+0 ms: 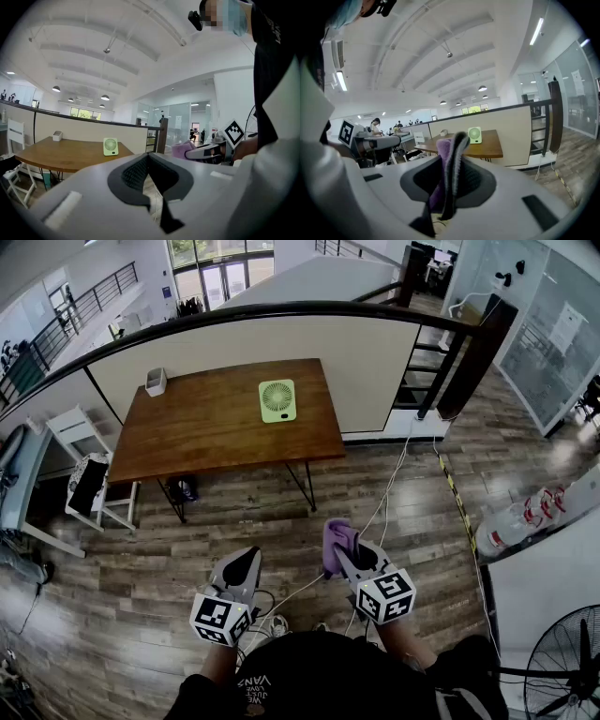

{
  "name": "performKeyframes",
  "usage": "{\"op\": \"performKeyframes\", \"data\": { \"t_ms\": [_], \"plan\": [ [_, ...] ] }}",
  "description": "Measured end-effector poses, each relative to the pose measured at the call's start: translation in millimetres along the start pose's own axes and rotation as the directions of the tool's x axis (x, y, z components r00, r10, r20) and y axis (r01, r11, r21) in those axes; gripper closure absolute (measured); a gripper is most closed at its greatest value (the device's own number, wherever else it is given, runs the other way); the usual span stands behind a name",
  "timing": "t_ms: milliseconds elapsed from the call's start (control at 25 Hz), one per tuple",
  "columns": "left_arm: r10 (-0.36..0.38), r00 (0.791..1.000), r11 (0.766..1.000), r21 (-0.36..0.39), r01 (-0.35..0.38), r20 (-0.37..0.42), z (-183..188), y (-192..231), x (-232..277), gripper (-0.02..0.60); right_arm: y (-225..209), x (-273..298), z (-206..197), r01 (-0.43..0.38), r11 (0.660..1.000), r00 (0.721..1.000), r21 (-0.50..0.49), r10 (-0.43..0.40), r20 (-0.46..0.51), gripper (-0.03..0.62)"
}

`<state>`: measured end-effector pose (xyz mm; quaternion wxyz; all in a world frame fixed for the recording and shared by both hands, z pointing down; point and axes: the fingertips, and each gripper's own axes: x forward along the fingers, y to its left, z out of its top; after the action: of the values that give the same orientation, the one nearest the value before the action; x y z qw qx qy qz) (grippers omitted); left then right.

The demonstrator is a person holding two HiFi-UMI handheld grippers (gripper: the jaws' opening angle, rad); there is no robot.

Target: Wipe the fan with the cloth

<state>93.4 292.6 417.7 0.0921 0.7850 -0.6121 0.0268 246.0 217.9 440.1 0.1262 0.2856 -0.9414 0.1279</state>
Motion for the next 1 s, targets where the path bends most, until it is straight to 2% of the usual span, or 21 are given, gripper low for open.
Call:
{"op": "performKeyframes", "data": {
  "t_ms": [520, 760, 1000],
  "plan": [
    [-0.069, 0.998, 0.997, -0.021, 0.069, 0.009, -6.6, 58.1, -10.7, 0.571, 37.6, 42.7, 8.7, 0.040, 0.999, 0.998, 0.032, -0.041, 0.038, 0.500],
    [-0.102, 0.995, 0.994, -0.036, 0.102, 0.007, -10.5, 78.6, -13.8, 0.571, 49.2, 55.4, 11.4, 0.091, 0.995, 0.994, 0.048, -0.094, 0.047, 0.500],
    [-0.099, 0.995, 0.992, -0.073, 0.099, -0.002, -19.1, 98.4, -8.3, 0.571, 44.5, 69.9, 12.4, 0.108, 0.992, 0.994, 0.058, -0.110, 0.025, 0.500]
  ]
}}
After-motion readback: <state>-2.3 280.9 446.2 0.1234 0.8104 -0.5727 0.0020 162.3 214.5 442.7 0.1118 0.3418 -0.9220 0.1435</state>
